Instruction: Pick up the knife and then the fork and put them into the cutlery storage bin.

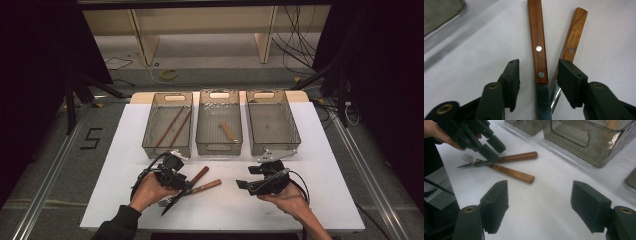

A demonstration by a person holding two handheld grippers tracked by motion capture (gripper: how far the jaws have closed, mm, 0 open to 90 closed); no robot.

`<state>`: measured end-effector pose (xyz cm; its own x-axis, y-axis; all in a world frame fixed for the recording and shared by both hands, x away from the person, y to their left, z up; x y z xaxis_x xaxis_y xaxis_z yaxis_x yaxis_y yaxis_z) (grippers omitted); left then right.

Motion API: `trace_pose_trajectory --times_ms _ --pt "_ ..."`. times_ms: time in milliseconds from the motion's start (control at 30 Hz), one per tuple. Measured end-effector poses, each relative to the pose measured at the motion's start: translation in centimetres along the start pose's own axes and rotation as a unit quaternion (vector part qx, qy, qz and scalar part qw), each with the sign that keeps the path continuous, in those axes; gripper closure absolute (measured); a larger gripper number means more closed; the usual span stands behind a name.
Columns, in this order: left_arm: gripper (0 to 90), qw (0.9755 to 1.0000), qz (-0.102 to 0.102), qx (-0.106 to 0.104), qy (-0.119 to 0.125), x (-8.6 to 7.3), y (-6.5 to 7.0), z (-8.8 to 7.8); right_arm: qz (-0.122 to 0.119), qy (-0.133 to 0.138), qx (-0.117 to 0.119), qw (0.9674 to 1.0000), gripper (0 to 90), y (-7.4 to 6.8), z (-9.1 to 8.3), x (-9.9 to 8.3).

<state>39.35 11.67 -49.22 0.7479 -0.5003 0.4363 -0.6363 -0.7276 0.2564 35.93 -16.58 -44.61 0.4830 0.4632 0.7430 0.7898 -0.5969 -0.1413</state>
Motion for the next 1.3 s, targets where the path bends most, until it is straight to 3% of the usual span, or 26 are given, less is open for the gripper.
trace_pose_trajectory --times_ms 300,567,667,967,1300 --pt "64.8 0.9991 0.025 0.024 -0.026 0.4 0.4 0.9 0.002 -0.001 -0.002 1.0000 31.5 0.1 -0.1 -0.1" --pt "68.6 0.9979 0.034 0.034 -0.044 0.8 0.4 1.0 0.002 -0.002 -0.002 1.0000 32.1 0.1 -0.1 -0.1" --pt "71.6 0.9983 0.031 0.027 -0.041 0.8 0.2 1.0 0.002 -0.002 -0.002 1.0000 32.4 0.1 -0.1 -0.1" --pt "75.4 0.9957 0.061 0.052 -0.046 0.8 0.6 1.0 0.001 -0.001 -0.003 1.0000 32.9 0.1 -0.1 0.0" --pt "75.1 0.9946 0.066 0.065 -0.047 0.7 0.9 1.1 0.002 0.001 -0.004 1.0000 33.2 0.1 -0.2 0.0"
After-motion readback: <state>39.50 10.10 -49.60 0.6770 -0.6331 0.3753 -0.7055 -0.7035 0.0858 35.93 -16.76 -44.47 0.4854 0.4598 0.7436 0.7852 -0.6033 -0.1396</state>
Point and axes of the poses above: each handheld gripper's, and its own axes: z roughly forward along the jaws, x roughly out of its top, y roughly to its right, the point moved 3 cm from there along z, roughly forward along the jaws, and after that the axes turned 5 degrees about -z, right-handed, at the moved point
